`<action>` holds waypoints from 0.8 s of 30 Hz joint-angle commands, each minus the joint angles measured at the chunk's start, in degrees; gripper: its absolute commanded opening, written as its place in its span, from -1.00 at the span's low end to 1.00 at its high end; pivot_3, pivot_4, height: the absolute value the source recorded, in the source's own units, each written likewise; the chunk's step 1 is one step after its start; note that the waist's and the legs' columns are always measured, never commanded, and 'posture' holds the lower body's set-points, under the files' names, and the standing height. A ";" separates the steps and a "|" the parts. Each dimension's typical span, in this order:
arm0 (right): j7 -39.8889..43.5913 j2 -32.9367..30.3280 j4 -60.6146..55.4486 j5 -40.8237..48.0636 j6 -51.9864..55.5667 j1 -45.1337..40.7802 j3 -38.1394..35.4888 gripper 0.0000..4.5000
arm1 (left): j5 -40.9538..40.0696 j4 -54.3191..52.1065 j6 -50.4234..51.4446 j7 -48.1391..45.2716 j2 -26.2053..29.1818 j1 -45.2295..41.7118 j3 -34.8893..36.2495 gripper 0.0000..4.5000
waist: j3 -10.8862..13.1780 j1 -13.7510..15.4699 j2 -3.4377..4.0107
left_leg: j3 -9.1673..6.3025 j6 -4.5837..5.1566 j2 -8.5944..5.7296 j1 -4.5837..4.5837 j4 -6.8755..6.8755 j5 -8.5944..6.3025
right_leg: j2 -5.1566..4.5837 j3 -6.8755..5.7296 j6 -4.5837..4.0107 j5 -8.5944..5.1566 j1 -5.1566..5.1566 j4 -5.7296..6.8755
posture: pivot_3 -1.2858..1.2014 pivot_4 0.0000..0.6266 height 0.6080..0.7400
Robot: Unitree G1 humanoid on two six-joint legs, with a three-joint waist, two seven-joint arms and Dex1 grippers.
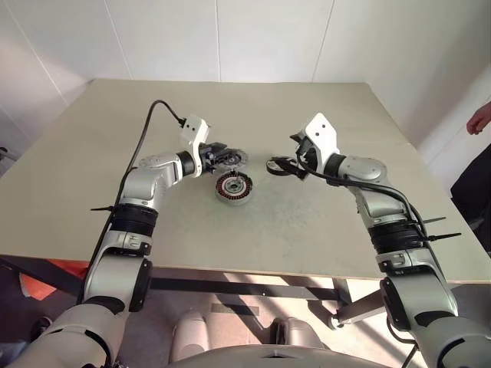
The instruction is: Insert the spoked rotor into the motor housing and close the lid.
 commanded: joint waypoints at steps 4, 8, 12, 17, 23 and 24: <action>0.39 4.64 -6.99 1.05 5.16 2.18 5.20 0.82 | -2.02 -4.43 0.97 2.19 4.64 3.71 4.84 -0.10 | 0.00 0.12 0.01 | 0.00 -0.02 0.00 -0.01 -0.02 0.01 | 0.00 0.00 0.00 0.00 0.00 -0.02 | 0.03 -1.00 1.00; -0.66 5.58 -4.68 -0.41 5.77 2.10 6.84 0.82 | -2.50 -6.91 1.96 3.48 6.05 6.80 6.25 -0.10 | 0.01 0.43 0.00 | -0.02 -0.07 -0.02 -0.07 0.00 0.03 | -0.03 -0.03 0.00 0.00 0.01 -0.02 | 0.03 -1.00 1.00; -3.10 6.80 0.39 -1.86 5.39 0.18 6.98 0.82 | -3.03 -9.71 2.93 5.10 6.36 9.92 6.95 -0.10 | 0.01 0.14 0.00 | -0.02 -0.23 0.00 -0.03 -0.01 0.12 | -0.02 -0.02 0.01 0.00 0.02 0.00 | 0.03 -1.00 1.00; -4.81 8.19 4.41 -2.26 6.30 -2.30 6.60 0.23 | -3.31 -11.91 3.50 6.86 5.95 12.07 6.83 -0.08 | 0.01 0.06 0.00 | -0.02 -0.29 0.01 -0.01 -0.02 0.15 | 0.00 -0.02 0.01 0.00 0.00 0.04 | 0.03 -1.00 1.00; -4.15 9.19 3.51 -1.58 8.21 -3.25 6.94 -0.06 | -3.55 -13.25 4.10 8.36 6.08 13.87 6.63 -0.08 | 0.01 0.08 0.00 | -0.02 -0.29 0.01 -0.02 -0.04 0.16 | 0.00 -0.03 0.01 0.00 0.00 0.02 | 0.03 -1.00 1.00; -3.92 9.26 3.20 -1.45 8.44 -3.27 6.91 -0.06 | -3.55 -13.30 4.12 8.51 6.13 14.01 6.62 -0.08 | 0.01 0.09 0.00 | -0.02 -0.30 0.01 -0.02 -0.04 0.16 | 0.00 -0.03 0.01 0.00 0.00 0.02 | 0.03 -1.00 1.00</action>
